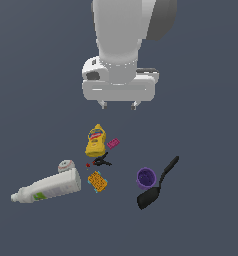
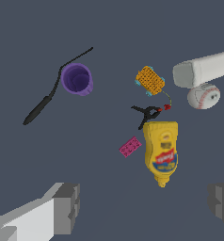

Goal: Pick up a designated object from a clutter of objects.

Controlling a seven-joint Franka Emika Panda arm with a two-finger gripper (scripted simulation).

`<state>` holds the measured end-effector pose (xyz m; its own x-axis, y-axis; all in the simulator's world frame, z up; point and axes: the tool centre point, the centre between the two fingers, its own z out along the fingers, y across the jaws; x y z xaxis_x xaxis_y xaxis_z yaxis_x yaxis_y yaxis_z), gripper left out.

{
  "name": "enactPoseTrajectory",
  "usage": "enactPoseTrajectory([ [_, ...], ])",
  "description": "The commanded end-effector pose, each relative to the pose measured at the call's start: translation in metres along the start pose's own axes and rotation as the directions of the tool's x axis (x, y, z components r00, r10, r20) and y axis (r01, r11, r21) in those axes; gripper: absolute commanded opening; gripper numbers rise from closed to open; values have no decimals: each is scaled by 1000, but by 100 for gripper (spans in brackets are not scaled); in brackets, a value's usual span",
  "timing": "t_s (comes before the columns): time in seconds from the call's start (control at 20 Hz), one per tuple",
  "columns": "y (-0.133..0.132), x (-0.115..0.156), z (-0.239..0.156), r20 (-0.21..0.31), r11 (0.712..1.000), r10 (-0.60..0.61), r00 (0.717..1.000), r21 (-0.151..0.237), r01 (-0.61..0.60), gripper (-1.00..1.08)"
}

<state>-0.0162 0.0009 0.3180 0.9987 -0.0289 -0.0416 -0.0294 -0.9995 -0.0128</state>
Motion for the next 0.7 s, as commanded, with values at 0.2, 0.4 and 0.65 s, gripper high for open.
enactPoseTrajectory([
  [0.2,10,1,0,-2,1000,14,1000,-2,-14,100],
  [0.4,32,2,-3,-6,999,38,999,-5,-39,100],
  [0.65,35,2,-4,-6,999,39,999,-6,-39,100],
])
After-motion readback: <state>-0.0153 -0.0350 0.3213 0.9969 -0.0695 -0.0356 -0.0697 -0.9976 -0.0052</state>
